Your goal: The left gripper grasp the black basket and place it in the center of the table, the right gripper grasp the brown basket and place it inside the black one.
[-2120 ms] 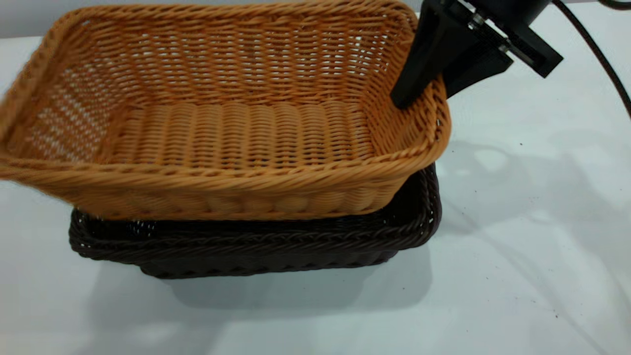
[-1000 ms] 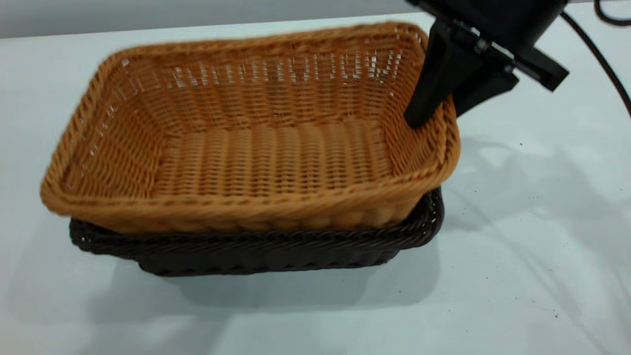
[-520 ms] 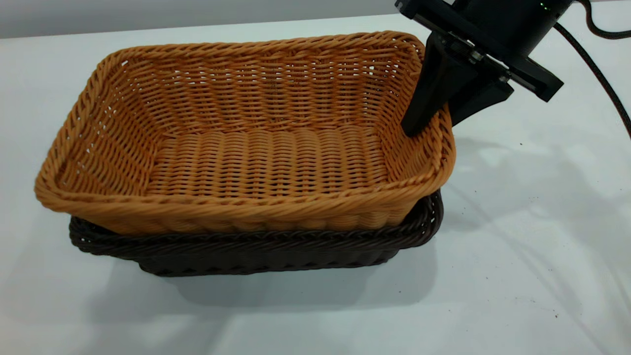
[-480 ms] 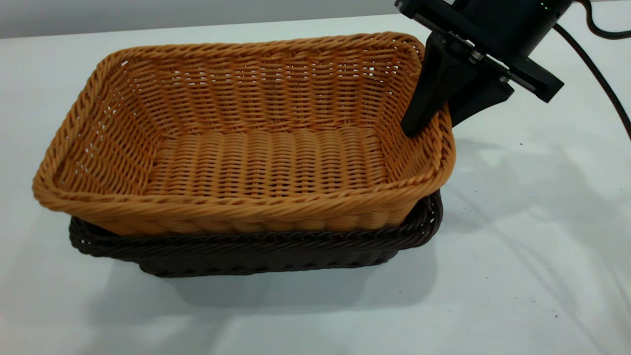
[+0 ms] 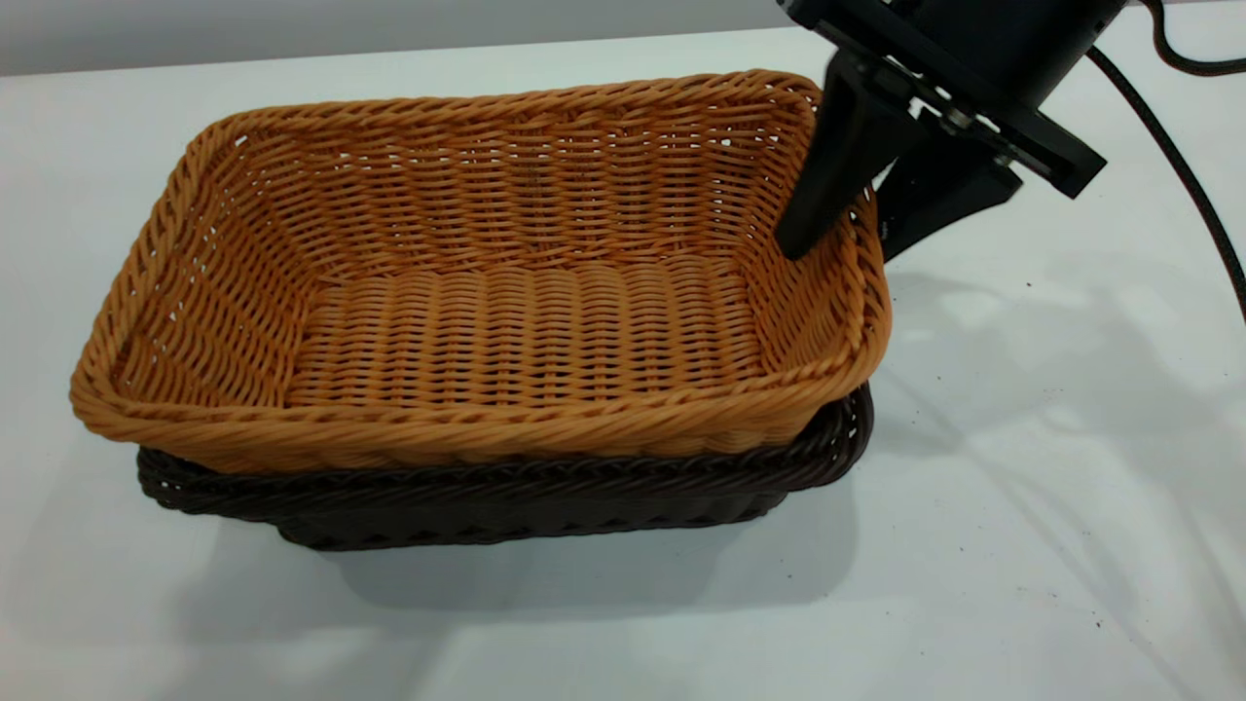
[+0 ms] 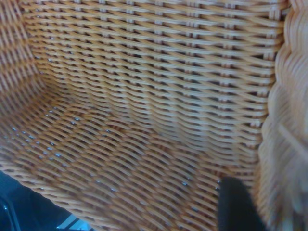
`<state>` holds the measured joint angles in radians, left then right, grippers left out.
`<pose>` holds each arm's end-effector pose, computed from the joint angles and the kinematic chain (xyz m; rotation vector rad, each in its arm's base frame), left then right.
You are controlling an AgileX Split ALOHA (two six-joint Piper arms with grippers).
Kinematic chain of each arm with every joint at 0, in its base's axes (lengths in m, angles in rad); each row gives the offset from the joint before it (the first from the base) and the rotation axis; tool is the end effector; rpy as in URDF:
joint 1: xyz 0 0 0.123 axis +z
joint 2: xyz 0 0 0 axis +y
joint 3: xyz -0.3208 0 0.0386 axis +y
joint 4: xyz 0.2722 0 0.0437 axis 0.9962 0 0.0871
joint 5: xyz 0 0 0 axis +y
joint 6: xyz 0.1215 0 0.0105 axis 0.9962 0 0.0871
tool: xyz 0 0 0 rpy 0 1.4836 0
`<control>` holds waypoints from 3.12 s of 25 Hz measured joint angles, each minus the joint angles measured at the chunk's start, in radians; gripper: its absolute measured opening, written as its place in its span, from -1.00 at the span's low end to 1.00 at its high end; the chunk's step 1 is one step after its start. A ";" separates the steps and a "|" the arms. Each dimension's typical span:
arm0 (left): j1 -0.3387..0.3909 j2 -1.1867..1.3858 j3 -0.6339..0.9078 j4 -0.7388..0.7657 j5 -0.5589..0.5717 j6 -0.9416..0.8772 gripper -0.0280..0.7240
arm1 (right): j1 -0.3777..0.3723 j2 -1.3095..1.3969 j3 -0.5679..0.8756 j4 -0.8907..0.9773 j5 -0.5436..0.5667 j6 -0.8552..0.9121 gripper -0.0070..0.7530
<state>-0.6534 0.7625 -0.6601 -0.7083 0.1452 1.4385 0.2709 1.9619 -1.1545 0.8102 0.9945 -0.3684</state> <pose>0.1441 -0.1249 0.3728 1.1386 1.2571 -0.0186 0.3474 0.1734 0.1416 0.1892 -2.8767 -0.9650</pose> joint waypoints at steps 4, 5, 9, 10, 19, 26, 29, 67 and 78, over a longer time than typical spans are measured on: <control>0.000 0.000 0.000 0.000 0.000 -0.001 0.45 | 0.000 -0.010 0.000 0.008 0.004 -0.013 0.29; 0.000 0.000 0.000 0.000 0.000 -0.005 0.45 | 0.000 -0.018 0.000 0.007 0.004 -0.013 0.34; 0.000 0.000 0.000 0.000 0.002 -0.014 0.44 | 0.000 -0.081 0.000 -0.014 -0.004 -0.013 0.42; 0.000 0.000 0.000 0.000 0.005 -0.018 0.44 | 0.000 -0.104 0.000 -0.029 -0.003 -0.013 0.42; 0.002 0.000 0.000 0.005 0.019 -0.139 0.44 | 0.000 -0.383 0.000 -0.187 0.042 0.079 0.20; 0.002 -0.015 -0.001 0.010 0.089 -0.167 0.22 | 0.000 -0.660 0.000 -0.282 0.016 0.147 -0.04; 0.002 -0.048 -0.003 0.010 0.116 -0.173 -0.02 | 0.000 -0.781 0.000 -0.334 0.016 0.181 -0.18; 0.002 -0.571 -0.005 0.618 1.077 -1.295 -0.93 | -0.001 -1.719 0.136 -0.772 0.227 0.297 -0.83; 0.002 -0.710 0.083 0.636 1.077 -1.337 -0.93 | -0.001 -1.934 0.380 -0.772 0.227 0.287 -0.83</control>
<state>-0.6511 0.0525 -0.5774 -0.0721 1.2220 0.1019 0.2699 0.0283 -0.7748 0.0379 1.2217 -0.0816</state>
